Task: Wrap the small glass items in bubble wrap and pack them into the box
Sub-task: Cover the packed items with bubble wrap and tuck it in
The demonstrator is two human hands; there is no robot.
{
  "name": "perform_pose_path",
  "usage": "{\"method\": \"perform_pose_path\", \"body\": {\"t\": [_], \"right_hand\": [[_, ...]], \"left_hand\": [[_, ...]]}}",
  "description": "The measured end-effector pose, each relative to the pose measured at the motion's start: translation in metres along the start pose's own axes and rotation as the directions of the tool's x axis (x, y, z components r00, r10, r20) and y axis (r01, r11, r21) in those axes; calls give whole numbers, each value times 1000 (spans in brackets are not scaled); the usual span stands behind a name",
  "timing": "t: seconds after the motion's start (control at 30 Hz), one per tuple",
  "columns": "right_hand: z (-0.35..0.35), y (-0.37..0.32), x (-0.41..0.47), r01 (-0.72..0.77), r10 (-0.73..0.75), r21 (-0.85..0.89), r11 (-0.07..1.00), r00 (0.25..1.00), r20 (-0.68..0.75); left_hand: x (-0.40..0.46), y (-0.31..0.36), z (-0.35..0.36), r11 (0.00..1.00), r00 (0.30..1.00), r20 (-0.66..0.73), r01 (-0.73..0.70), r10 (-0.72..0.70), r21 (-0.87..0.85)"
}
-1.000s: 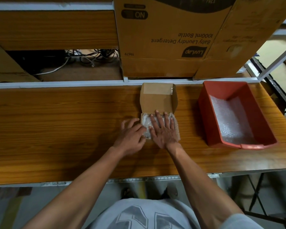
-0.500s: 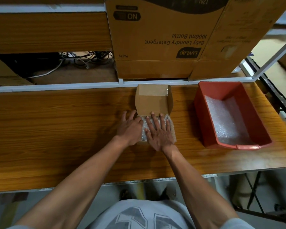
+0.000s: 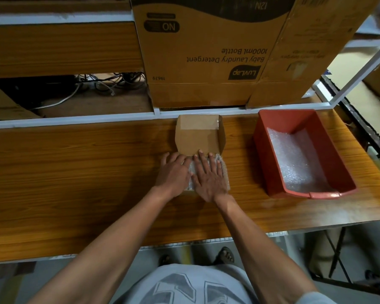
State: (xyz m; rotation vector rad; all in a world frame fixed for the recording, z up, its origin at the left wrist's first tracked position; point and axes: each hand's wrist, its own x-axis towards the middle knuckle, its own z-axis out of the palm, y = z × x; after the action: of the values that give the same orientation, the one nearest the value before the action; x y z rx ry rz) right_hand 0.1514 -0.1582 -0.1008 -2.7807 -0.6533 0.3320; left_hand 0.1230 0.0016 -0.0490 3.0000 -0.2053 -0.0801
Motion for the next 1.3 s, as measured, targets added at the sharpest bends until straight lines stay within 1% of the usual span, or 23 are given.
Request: {"method": "perform_pose_path", "body": {"t": [0.07,0.13,0.2,0.3,0.37,0.43,0.53,0.67,0.77,0.9,0.97,1.03,1.1,1.2,1.23,1.3], "right_hand": [[-1,3,-2,29,-3,192,981,991,-132],[-5,7,-8,61,21,332,941,970,-240],[-9,10,-18,93,24,343,935,947,-321],[-11,13,-41,90,6,234,968,925,-379],[-7,17,-58,55,-29,65,996,940,-340],[0,21,-72,35,-54,-71,997,957,-286],[8,22,-84,15,-53,-138,990,959,-277],[13,16,-87,-34,-12,-143,989,953,-304],[11,11,-81,-41,-13,-160,986,948,-319],[-1,10,-80,-49,-7,-207,977,964,-264],[-6,13,-85,-94,29,-218,971,958,-284],[-10,16,-87,-191,124,-194,962,943,-310],[-12,19,-87,-251,203,-172,953,946,-254],[-9,21,-88,-243,219,-175,954,965,-146],[-7,20,-87,-258,242,-138,956,963,-120],[-5,15,-82,-351,352,24,936,936,-25]], "left_hand": [[2,1,11,993,998,-56,-47,41,-112],[7,3,21,982,996,-46,-79,72,-170],[9,4,31,982,997,-8,-82,82,-169],[9,3,47,991,992,95,-66,77,-121],[9,1,54,991,990,127,-47,63,-123],[9,1,55,991,990,131,-36,53,-132],[8,2,56,993,992,118,-32,46,-112],[6,3,57,994,994,104,-28,39,-108],[7,2,58,994,994,105,-18,30,-107],[7,3,58,992,993,112,-15,29,-122],[7,3,58,991,993,117,-14,29,-134],[7,2,58,990,993,117,-12,28,-138],[7,2,58,989,992,119,-13,31,-147],[6,3,57,988,993,115,-19,37,-155],[6,2,57,987,993,115,-17,35,-157],[7,3,57,988,993,117,-12,30,-152]]}}
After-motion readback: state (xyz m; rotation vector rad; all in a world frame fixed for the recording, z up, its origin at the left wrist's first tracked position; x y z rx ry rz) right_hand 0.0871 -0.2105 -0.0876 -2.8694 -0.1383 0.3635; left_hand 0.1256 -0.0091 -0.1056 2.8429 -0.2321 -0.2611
